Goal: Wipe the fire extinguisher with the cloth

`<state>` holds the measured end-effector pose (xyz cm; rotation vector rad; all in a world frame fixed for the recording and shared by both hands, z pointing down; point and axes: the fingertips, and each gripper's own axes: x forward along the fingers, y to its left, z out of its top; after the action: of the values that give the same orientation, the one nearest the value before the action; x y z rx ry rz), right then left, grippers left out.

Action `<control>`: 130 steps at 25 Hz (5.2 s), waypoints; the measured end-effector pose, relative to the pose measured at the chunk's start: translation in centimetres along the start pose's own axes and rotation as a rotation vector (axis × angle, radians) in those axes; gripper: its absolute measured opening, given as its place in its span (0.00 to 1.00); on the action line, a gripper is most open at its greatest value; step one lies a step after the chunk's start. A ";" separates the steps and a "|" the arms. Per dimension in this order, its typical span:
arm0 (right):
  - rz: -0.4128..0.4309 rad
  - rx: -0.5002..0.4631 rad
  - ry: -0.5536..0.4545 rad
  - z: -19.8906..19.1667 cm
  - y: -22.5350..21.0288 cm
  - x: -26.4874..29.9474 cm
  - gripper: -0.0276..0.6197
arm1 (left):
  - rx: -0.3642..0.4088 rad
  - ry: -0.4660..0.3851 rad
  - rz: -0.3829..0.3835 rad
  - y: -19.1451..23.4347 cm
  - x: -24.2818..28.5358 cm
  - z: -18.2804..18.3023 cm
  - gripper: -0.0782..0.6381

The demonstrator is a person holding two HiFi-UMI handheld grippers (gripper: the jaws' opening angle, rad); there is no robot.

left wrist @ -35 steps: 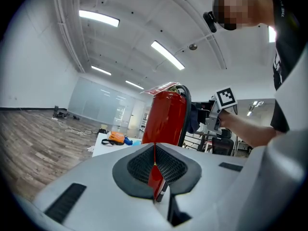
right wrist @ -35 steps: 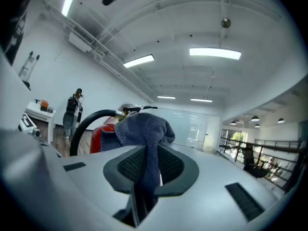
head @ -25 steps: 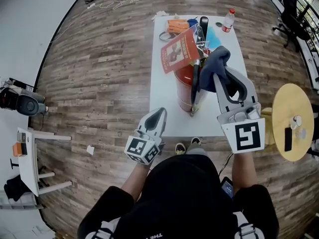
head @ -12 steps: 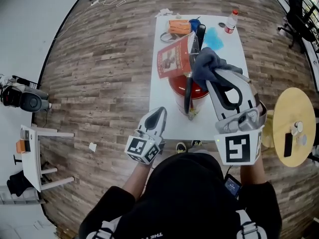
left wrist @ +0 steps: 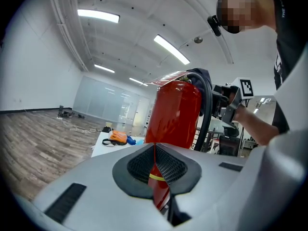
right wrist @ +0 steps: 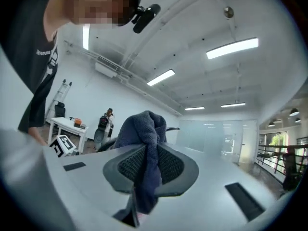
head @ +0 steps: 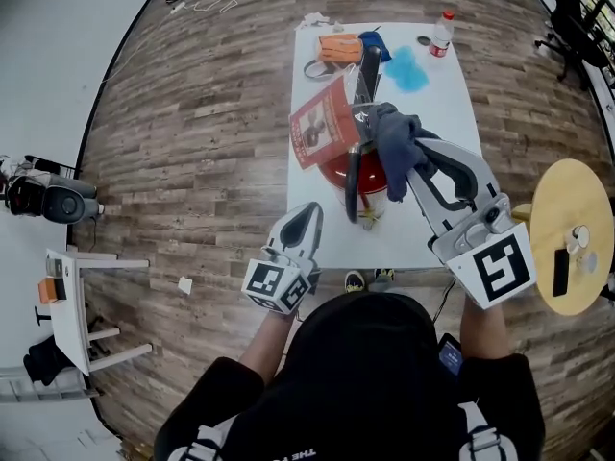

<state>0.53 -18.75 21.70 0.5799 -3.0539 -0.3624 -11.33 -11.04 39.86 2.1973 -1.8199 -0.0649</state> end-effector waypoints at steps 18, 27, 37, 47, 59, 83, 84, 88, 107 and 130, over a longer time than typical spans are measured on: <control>0.057 0.322 0.165 -14.2 4.2 -2.4 0.13 | 0.024 0.085 -0.044 -2.5 1.3 -2.1 0.14; 0.091 0.423 0.236 -22.9 5.8 -2.1 0.14 | 0.007 0.080 -0.053 -2.6 2.6 -2.1 0.14; 0.206 0.148 0.006 -8.3 5.1 -1.7 0.14 | -0.022 0.091 -0.032 -1.8 2.7 -3.3 0.14; 0.179 0.332 0.419 -30.5 9.1 -2.4 0.14 | -0.014 0.091 0.004 -1.3 1.3 -3.0 0.14; 0.231 0.453 0.571 -39.8 4.5 0.6 0.14 | 0.000 0.124 0.084 0.6 -0.5 -3.4 0.14; 0.786 0.444 0.277 -25.5 0.1 10.5 0.13 | -0.007 0.126 0.140 2.6 1.2 -2.7 0.14; 0.774 0.470 0.335 -27.9 0.7 10.4 0.13 | -0.006 0.128 0.138 2.6 1.3 -2.8 0.14; 0.693 0.471 0.535 -35.6 2.0 8.4 0.13 | -0.007 0.141 0.122 2.5 1.7 -3.1 0.14; 0.517 0.793 0.452 -33.7 20.7 -2.8 0.13 | 0.026 0.179 -0.092 2.7 0.1 -6.9 0.14; 0.224 0.697 0.188 -20.9 24.3 -0.6 0.14 | 0.241 0.261 -0.738 -0.8 -7.9 -10.1 0.19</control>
<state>-6.50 -1.27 47.57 0.2395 -2.9512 0.7390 -9.98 -1.31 48.22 2.7703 -0.8501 0.2892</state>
